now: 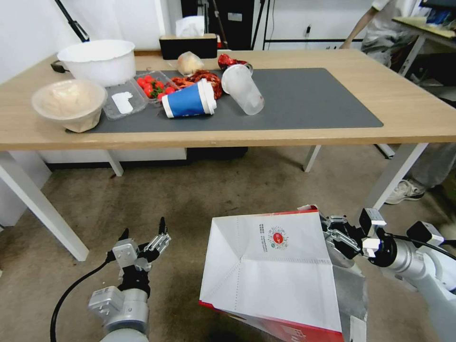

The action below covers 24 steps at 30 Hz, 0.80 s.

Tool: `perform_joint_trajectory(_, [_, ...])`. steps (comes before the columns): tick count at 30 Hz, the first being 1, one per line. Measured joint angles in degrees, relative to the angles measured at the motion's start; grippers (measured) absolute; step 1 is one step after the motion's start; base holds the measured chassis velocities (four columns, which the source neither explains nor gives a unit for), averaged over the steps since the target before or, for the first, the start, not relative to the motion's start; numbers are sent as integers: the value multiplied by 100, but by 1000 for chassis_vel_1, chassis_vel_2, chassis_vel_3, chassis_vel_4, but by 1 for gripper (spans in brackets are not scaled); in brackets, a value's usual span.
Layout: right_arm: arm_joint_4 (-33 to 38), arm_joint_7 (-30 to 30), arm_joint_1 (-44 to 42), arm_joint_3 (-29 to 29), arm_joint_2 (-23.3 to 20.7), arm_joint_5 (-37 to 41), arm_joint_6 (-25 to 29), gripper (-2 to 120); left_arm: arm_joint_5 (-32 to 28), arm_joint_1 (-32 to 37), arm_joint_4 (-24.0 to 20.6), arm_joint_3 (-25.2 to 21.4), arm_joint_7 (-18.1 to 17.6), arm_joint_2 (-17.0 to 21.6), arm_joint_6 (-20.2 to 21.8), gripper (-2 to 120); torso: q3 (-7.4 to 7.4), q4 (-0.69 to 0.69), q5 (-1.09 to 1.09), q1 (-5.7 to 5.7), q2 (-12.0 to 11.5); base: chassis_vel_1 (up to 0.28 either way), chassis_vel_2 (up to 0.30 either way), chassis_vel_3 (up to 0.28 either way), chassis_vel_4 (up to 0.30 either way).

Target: Pick up the food delivery bag from the floor and place it on the table.

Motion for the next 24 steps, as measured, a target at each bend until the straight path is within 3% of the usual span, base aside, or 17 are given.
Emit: perform_joint_trajectory(24, [226, 87, -51, -81, 285, -109, -25, 0, 11, 31, -41, 0, 46, 35, 1, 98, 381, 0, -1, 193, 576, 0, 0, 0, 0])
